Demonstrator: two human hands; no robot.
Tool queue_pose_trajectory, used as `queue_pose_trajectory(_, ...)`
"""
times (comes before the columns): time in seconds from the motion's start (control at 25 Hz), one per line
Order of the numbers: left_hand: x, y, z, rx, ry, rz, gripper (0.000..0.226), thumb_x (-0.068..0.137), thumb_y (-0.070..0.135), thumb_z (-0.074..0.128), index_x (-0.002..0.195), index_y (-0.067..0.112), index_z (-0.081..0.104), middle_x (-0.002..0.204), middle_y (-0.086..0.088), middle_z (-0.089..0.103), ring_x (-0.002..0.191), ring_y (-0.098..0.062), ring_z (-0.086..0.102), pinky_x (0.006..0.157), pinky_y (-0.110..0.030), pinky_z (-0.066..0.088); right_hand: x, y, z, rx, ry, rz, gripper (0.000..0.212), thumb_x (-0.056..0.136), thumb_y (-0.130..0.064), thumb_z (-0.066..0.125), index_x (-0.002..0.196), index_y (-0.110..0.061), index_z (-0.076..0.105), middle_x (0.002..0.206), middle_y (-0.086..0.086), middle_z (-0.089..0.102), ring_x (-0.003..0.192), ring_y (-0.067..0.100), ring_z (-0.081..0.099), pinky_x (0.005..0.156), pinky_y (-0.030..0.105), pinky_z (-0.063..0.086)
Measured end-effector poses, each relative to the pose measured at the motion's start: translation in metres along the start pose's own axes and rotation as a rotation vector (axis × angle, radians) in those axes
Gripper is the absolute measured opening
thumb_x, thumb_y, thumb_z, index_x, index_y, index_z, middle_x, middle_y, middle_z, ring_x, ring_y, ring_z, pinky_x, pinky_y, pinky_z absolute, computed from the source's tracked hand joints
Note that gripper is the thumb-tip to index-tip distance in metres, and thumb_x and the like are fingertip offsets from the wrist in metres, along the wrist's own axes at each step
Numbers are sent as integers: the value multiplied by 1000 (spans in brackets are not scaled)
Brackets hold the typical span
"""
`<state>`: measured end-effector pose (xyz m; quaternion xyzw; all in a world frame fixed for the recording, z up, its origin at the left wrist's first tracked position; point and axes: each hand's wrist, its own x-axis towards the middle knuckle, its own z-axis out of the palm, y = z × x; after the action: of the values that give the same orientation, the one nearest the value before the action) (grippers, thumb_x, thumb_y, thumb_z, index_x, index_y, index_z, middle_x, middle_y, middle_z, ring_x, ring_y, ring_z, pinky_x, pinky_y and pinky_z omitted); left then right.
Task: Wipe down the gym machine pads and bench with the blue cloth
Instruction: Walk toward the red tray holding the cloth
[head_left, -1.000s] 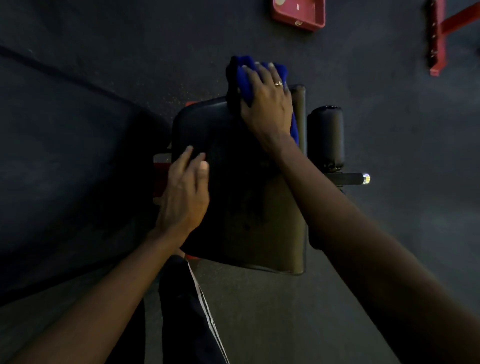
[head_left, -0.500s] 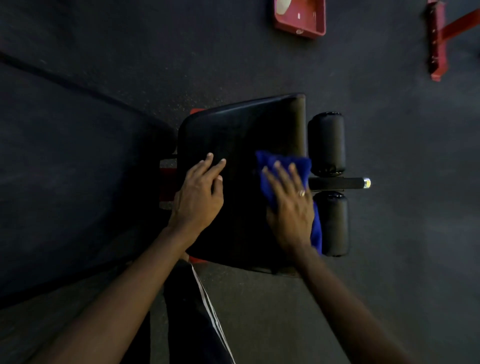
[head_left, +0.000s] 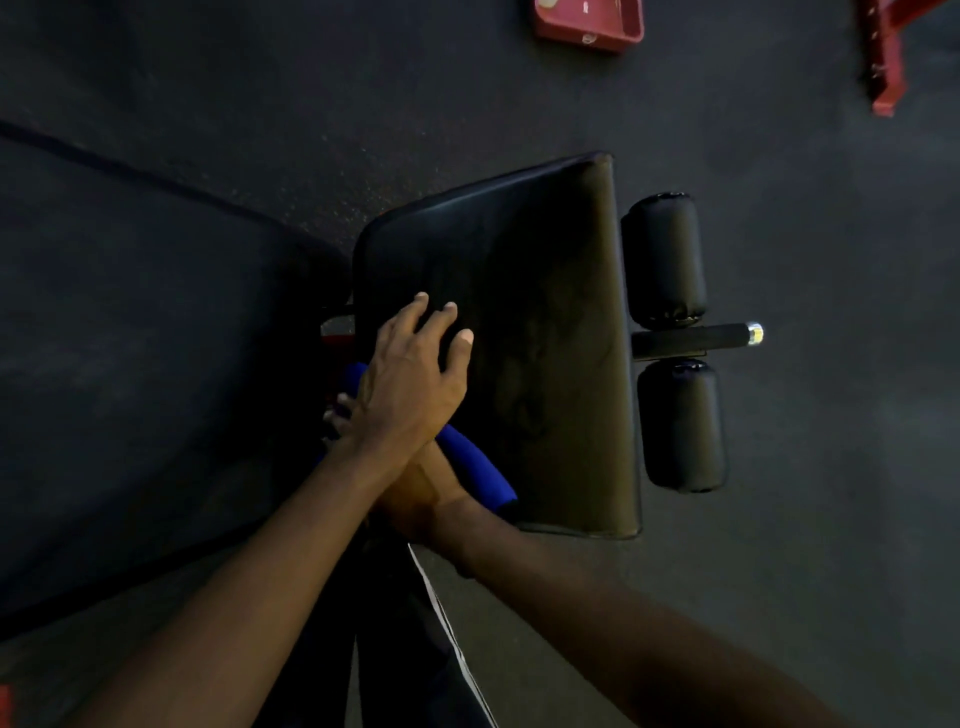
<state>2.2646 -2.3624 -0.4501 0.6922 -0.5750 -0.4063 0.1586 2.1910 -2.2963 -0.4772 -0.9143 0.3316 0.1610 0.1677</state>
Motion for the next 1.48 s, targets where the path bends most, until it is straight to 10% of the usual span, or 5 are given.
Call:
queue_pose_trajectory(0.32,-1,41,-36,-117,-101,-53,43,104,40,39,134,17,58,145,-8,48,132,-20,46,106,-30,33,-117,109,-38,149,343,503,63,90,-34,49,152,-33,38,162,-9,29,154,17,12,120,51,24)
queue_pose_trajectory(0.56,-20,127,-128,-96,-7,86,30,103,31,46,121,15,65,121,-9,61,109,-23,57,93,-32,42,-105,105,-134,743,803,671,49,87,-2,56,133,-19,61,141,0,57,134,16,48,113,40,37)
queue_pose_trajectory(0.72,-39,183,-196,-20,142,136,29,102,27,49,111,7,68,111,-19,68,103,-33,62,81,-35,42,-146,130,-261,911,986,802,35,95,-21,60,129,-13,63,119,-6,64,111,3,56,98,27,45)
queue_pose_trajectory(1.0,-56,280,-240,-53,205,336,27,100,25,52,109,9,71,103,-10,71,91,-20,61,69,-23,34,-244,176,-397,863,1129,655,36,97,-33,59,128,-16,64,112,-3,69,107,15,65,97,40,52)
queue_pose_trajectory(1.48,-79,413,-165,-26,283,439,26,99,27,54,103,9,72,94,-11,71,85,-24,63,75,-37,48,-389,227,-414,920,1195,527,32,100,-27,58,131,-17,63,115,-1,71,105,13,67,95,35,54)
